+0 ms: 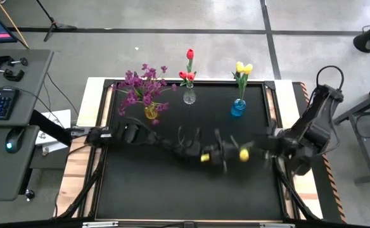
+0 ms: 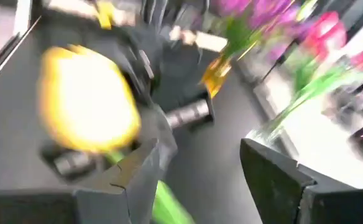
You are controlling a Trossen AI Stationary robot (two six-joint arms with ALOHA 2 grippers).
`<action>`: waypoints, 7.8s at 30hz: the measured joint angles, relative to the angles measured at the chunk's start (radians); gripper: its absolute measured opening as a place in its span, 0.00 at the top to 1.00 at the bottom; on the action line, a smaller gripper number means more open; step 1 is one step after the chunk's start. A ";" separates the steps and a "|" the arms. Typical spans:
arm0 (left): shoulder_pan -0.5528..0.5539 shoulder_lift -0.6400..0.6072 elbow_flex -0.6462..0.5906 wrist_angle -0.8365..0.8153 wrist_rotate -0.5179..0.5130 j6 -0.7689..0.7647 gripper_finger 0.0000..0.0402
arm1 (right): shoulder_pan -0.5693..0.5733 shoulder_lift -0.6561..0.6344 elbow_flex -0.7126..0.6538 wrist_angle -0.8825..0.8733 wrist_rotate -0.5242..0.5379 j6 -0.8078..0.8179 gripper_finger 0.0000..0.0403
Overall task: Sort flowers into vase by color
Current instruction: Put the yellow flower into the blue flower vase, then return to Home Position
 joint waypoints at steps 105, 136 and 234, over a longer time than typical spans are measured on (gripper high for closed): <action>0.400 -0.154 0.285 -0.912 0.189 -0.538 0.37 | -0.003 -0.010 0.178 0.001 0.227 -0.204 0.47; 0.143 -0.582 -0.171 -1.304 0.200 -0.485 0.35 | -0.018 -0.010 0.178 0.001 0.199 -0.199 0.47; -0.004 -1.661 -1.657 -0.480 -0.088 -0.705 0.35 | -0.899 -0.793 -1.009 1.025 -0.963 -0.307 0.47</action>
